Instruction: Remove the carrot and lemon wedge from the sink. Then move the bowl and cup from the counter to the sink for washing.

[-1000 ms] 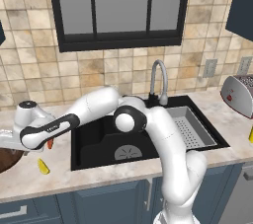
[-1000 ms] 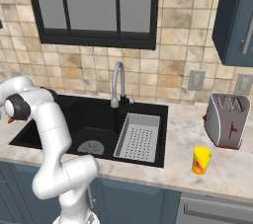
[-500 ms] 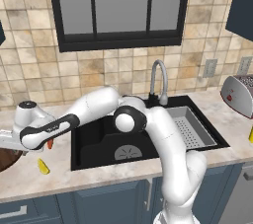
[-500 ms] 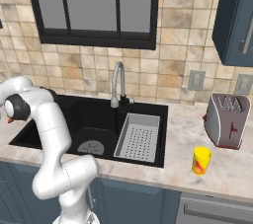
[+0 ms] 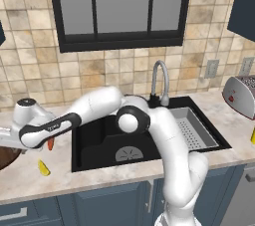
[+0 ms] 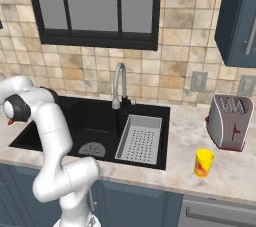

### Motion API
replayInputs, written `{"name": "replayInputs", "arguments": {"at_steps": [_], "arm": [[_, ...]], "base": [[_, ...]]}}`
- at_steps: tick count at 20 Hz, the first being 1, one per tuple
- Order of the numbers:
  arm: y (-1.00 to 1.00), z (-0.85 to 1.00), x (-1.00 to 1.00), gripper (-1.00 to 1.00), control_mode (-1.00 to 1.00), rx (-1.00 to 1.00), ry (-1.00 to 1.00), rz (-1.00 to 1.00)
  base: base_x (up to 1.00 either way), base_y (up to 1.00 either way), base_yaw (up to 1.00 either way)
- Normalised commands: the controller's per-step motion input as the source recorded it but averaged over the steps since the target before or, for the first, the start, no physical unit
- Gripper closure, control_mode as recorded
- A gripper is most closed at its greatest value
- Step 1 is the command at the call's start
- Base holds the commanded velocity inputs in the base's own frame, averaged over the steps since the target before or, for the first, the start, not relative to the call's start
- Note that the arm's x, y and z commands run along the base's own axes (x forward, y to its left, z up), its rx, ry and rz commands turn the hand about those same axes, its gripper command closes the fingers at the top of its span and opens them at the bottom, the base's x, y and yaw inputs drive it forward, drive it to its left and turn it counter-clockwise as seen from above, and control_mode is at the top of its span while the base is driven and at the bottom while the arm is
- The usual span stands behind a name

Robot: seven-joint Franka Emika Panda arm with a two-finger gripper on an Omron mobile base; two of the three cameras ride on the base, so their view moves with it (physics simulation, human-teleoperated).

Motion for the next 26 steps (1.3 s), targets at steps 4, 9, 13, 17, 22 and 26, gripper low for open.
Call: {"name": "replayInputs", "arguments": {"at_steps": [4,9,13,17,22,26], "arm": [[-0.06,0.28,-0.09,1.0,-1.0,0.01,-0.03,0.0],[-0.17,0.27,-0.12,1.0,-1.0,0.02,0.0,0.0],[-0.26,0.26,-0.13,1.0,-1.0,0.04,0.0,0.0],[-0.3,0.24,-0.13,1.0,-1.0,0.05,0.0,0.0],[-0.3,0.24,-0.12,1.0,-1.0,0.06,0.0,0.0],[-0.3,0.23,-0.1,1.0,-1.0,0.06,0.0,0.0]], "base": [[0.0,0.0,0.0],[0.0,0.0,0.0],[0.0,0.0,0.0],[0.0,0.0,0.0],[0.0,0.0,0.0],[0.0,0.0,0.0]]}}
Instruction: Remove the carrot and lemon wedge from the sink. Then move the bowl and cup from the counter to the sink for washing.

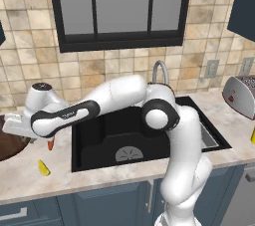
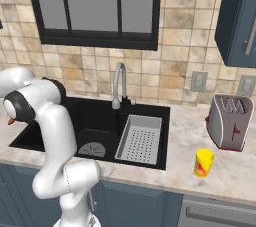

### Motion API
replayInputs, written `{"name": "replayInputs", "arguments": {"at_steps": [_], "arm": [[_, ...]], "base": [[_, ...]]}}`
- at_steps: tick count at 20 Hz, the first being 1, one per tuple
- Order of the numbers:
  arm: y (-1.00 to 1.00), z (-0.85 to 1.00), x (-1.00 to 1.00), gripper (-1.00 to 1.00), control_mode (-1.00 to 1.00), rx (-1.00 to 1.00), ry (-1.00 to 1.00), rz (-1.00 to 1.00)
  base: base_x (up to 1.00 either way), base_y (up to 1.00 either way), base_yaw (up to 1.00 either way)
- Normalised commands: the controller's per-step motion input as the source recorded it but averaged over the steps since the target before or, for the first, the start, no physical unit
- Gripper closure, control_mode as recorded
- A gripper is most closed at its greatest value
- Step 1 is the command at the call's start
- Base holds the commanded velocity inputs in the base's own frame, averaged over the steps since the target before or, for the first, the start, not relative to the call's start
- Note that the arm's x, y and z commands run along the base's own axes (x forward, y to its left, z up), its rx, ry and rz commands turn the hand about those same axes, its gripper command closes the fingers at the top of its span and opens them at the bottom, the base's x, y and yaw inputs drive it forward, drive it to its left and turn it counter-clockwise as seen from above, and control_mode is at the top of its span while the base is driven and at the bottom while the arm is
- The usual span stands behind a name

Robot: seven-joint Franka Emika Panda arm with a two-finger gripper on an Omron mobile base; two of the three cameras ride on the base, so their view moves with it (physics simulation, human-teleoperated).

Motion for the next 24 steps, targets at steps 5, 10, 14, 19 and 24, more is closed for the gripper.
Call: {"name": "replayInputs", "arguments": {"at_steps": [5,10,14,19,24], "arm": [[-0.3,0.24,-0.09,1.0,-1.0,0.05,0.0,0.0],[-0.29,0.23,-0.09,1.0,-1.0,0.01,0.0,0.0],[-0.3,0.17,-0.12,1.0,-1.0,0.0,0.0,0.0],[-0.29,0.18,-0.11,1.0,-1.0,0.0,0.0,0.0],[-0.32,0.17,-0.11,1.0,-1.0,0.0,0.0,0.0]], "base": [[0.0,0.0,0.0],[0.0,0.0,0.0],[0.0,0.0,0.0],[0.0,0.0,0.0],[0.0,0.0,0.0]]}}
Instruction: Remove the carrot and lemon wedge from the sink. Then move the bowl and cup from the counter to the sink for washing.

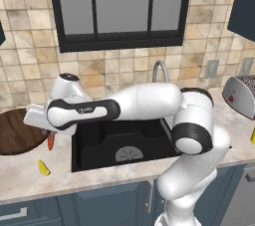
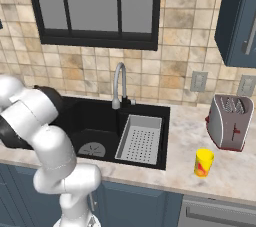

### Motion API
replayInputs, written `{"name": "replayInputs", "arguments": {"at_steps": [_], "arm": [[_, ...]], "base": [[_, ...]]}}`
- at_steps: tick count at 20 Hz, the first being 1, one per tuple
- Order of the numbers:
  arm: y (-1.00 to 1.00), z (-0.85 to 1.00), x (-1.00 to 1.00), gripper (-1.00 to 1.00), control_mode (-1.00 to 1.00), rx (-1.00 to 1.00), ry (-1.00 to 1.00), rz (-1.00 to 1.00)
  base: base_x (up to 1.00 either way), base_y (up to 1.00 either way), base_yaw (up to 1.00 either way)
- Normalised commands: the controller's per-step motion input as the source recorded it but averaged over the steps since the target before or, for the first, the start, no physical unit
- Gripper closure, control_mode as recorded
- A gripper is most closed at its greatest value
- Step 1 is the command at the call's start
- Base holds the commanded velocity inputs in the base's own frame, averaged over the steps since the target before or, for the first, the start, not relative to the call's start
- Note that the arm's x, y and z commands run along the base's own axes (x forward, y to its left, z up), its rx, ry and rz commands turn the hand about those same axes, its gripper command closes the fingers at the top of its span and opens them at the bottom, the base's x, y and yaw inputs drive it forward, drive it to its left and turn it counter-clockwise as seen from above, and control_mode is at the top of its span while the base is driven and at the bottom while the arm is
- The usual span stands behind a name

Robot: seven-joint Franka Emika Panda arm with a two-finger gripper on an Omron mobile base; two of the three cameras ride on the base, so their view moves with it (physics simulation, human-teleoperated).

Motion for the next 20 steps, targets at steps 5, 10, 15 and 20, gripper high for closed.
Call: {"name": "replayInputs", "arguments": {"at_steps": [5,10,15,20], "arm": [[-0.38,0.14,-0.1,1.0,-1.0,0.0,0.0,0.0],[-0.38,0.13,-0.1,1.0,-1.0,0.0,0.0,0.0],[-0.43,0.11,-0.12,1.0,-1.0,0.0,0.0,0.0],[-0.47,0.12,-0.13,1.0,-1.0,0.0,0.0,0.0]], "base": [[0.0,0.0,0.0],[0.0,0.0,0.0],[0.0,0.0,0.0],[0.0,0.0,0.0]]}}
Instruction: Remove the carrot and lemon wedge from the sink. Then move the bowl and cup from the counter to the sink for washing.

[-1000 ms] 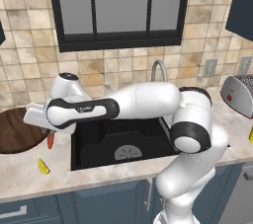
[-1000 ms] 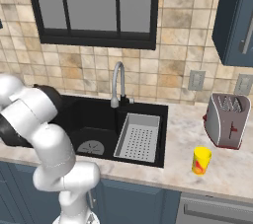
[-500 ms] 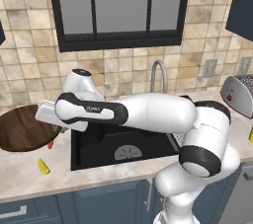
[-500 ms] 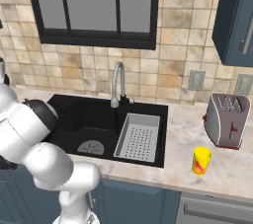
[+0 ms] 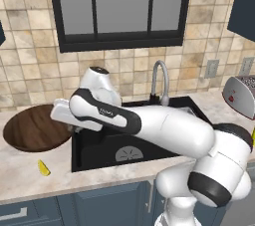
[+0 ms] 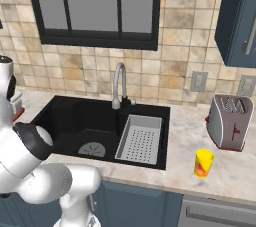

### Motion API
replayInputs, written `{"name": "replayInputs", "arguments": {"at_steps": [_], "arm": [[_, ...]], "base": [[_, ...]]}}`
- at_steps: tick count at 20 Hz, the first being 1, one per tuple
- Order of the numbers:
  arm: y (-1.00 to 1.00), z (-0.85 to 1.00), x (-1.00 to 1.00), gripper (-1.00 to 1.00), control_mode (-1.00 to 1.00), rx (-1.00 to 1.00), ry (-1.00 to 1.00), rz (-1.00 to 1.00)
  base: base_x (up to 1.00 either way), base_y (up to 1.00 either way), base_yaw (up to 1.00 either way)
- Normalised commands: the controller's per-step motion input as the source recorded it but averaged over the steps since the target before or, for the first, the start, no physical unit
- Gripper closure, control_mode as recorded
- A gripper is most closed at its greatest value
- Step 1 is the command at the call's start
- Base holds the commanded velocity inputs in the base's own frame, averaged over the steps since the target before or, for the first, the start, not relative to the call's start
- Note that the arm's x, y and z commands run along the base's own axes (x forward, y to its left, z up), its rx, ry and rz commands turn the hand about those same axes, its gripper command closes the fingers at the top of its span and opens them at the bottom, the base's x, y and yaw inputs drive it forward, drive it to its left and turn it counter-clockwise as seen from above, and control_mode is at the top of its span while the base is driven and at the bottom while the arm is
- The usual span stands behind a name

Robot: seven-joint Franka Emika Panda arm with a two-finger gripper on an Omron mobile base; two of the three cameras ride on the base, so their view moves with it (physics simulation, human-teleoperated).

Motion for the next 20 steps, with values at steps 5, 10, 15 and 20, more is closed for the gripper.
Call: {"name": "replayInputs", "arguments": {"at_steps": [5,10,15,20], "arm": [[-0.48,0.1,-0.1,1.0,-1.0,0.0,0.0,0.0],[-0.46,0.12,-0.06,1.0,-1.0,0.0,0.0,0.0],[-0.44,0.14,-0.03,1.0,-1.0,0.0,0.0,-0.01],[-0.46,0.1,0.0,1.0,-1.0,0.0,0.0,-0.02]], "base": [[0.0,0.0,0.0],[0.0,0.0,0.0],[0.0,0.0,0.0],[0.0,0.0,0.0]]}}
